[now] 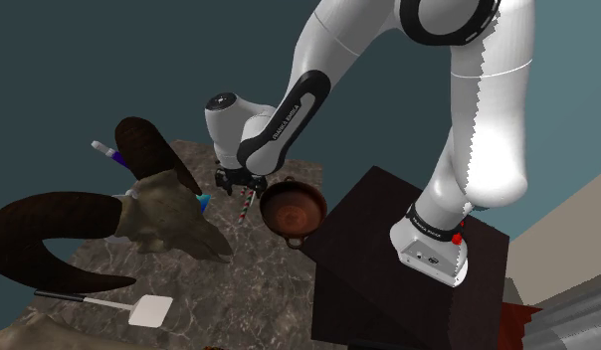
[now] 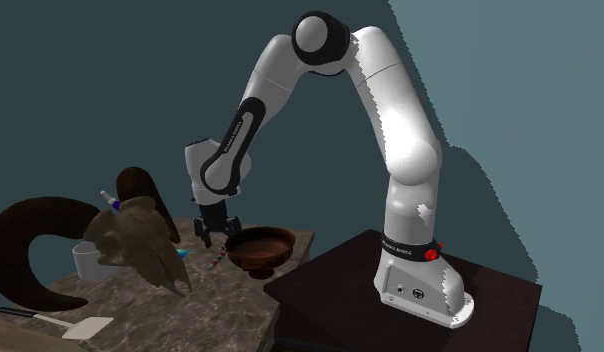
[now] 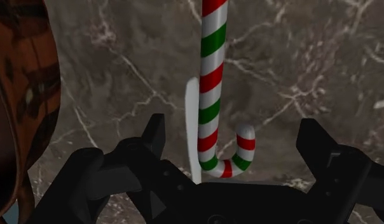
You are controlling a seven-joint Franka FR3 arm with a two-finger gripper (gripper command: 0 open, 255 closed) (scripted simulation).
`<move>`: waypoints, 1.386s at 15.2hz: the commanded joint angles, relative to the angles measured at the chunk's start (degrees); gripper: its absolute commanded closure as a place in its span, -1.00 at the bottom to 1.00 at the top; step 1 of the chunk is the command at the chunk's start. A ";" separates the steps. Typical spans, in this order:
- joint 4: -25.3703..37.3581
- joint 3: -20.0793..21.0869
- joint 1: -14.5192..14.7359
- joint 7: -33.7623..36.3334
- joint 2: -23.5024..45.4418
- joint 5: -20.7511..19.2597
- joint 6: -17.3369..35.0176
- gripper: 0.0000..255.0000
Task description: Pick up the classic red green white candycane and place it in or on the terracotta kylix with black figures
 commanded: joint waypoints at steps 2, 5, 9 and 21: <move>0.01 -0.01 -0.01 -0.01 0.02 -0.01 0.02 -1.00; 0.02 -0.01 -0.01 -0.01 0.03 -0.01 0.02 1.00; 0.01 -0.01 0.00 0.00 0.05 -0.01 0.04 1.00; -0.73 1.30 -0.87 -1.91 -6.03 2.09 -5.17 1.00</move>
